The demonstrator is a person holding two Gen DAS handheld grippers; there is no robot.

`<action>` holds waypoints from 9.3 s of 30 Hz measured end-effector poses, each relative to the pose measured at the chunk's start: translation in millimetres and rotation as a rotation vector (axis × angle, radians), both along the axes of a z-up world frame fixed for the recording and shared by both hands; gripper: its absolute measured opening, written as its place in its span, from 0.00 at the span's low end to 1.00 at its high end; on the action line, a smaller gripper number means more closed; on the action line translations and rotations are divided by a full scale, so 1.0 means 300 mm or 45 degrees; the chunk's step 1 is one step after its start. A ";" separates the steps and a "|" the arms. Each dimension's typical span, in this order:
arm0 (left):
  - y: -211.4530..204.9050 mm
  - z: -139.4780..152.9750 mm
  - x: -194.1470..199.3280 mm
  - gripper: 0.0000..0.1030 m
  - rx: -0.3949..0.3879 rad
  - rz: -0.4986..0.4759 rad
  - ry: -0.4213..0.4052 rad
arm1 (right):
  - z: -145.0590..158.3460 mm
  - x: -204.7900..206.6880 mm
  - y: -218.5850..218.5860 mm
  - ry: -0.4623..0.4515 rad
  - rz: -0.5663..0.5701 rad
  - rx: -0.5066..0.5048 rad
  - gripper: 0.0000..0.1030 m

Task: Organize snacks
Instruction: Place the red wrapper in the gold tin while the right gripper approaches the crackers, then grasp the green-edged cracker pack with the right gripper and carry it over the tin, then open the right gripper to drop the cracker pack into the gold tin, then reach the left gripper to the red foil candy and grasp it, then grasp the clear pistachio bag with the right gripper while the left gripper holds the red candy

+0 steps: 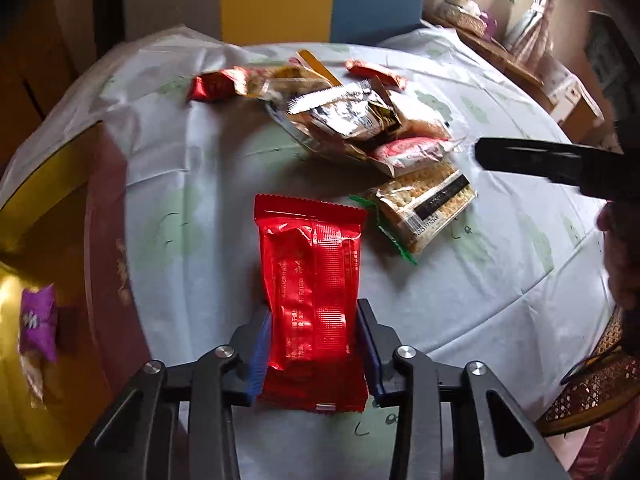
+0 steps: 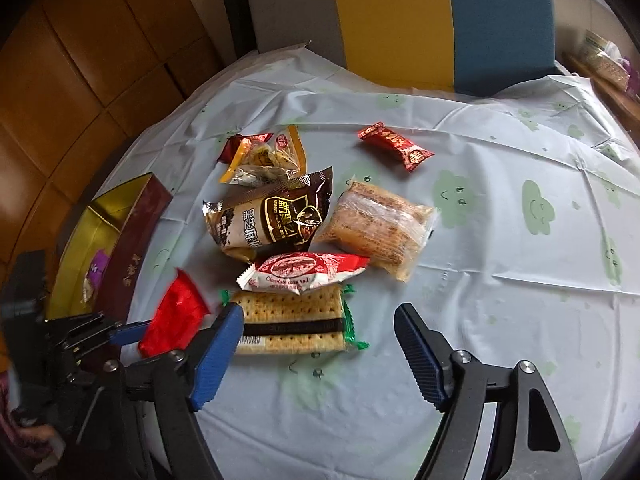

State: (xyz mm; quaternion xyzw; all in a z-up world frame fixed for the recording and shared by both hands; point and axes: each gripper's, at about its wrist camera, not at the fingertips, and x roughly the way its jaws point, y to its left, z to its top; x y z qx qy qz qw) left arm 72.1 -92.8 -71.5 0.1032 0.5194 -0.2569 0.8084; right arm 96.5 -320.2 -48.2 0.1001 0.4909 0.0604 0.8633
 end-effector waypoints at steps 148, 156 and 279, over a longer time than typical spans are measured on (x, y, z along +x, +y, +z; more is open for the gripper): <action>0.762 0.217 -0.105 0.53 -0.045 0.975 -0.351 | 0.014 -0.011 0.978 -0.012 0.479 -0.019 0.53; 0.733 0.231 -0.109 0.53 -0.039 0.947 -0.367 | 0.078 -0.049 0.899 -0.111 0.393 -0.048 0.54; -0.129 0.194 0.009 0.30 -0.031 -0.027 -0.120 | 0.096 -0.123 -0.043 -0.021 -0.067 0.208 0.69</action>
